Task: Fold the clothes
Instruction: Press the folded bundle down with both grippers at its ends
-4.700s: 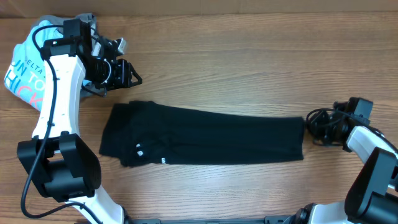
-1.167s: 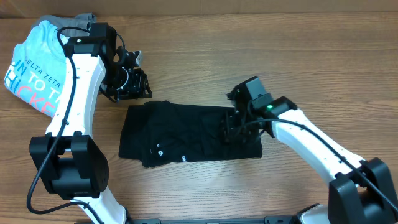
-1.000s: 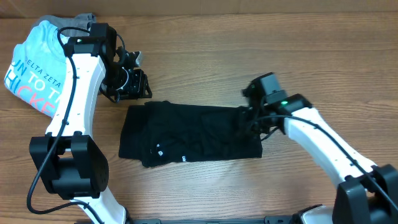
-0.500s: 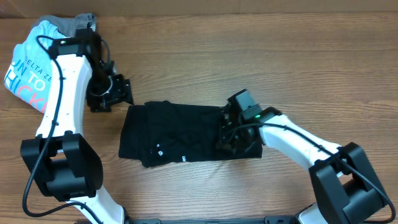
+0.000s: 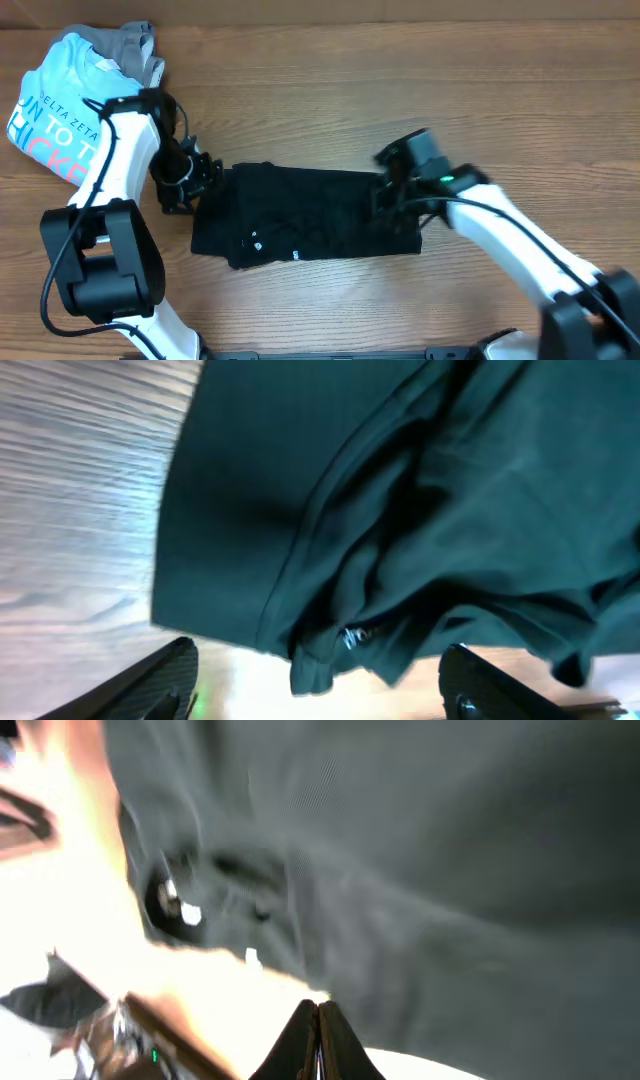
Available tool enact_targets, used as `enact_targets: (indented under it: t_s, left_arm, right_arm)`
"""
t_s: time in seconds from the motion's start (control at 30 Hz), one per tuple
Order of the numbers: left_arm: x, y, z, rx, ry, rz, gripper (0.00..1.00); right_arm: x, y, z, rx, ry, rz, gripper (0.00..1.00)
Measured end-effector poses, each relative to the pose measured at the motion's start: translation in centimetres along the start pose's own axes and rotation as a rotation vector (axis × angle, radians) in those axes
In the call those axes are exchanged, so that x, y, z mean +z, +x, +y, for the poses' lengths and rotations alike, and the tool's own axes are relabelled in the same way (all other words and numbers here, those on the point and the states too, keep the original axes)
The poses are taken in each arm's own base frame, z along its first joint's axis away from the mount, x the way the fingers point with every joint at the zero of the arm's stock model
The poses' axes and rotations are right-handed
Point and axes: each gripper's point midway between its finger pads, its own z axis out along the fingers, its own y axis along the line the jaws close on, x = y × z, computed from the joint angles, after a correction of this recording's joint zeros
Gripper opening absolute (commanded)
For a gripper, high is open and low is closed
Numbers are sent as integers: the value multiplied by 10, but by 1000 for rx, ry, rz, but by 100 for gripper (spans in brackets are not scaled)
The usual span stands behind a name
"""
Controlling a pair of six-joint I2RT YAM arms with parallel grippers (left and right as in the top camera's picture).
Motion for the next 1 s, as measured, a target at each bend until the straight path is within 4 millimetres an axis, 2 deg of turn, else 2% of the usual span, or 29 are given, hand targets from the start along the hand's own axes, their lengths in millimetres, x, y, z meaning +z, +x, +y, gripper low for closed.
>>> enact_targets:
  t_s: [0.1,0.27,0.4,0.5,0.6,0.7,0.77,0.83,0.87,0.93,1.0]
  left_arm:
    - [14,0,5,1,-5,-3,86]
    - [38,-8,13,11,-18,-45,88]
    - [57,-11,9,49,37,-74,85]
    - [58,-12,-4,99,111,-119,82]
    - [61,-10,-19,167,174,-141,71]
    - [67,-4,-34,238,222,-141,48]
    - [71,0,-39,260,239,-130,37]
    - [76,6,-41,265,253,-110,32]
    - [78,8,-41,265,261,-101,33]
    - [78,9,-43,265,271,-97,49]
    - [77,10,-47,271,298,-93,57]
  right_arm:
    - [-29,-15,-18,47,43,-80,4]
    - [-49,-20,-61,159,122,-103,4]
    - [-54,-24,-71,166,140,-117,4]
    - [-54,-25,-70,156,139,-120,4]
    - [-54,-25,-70,148,139,-123,4]
    - [-54,-26,-70,144,139,-124,4]
    - [-54,-26,-70,143,139,-124,4]
    - [-54,-26,-70,143,139,-124,4]
    - [-54,-26,-70,143,139,-123,4]
    - [-54,-26,-70,143,139,-123,4]
    - [-54,-26,-70,143,139,-123,4]
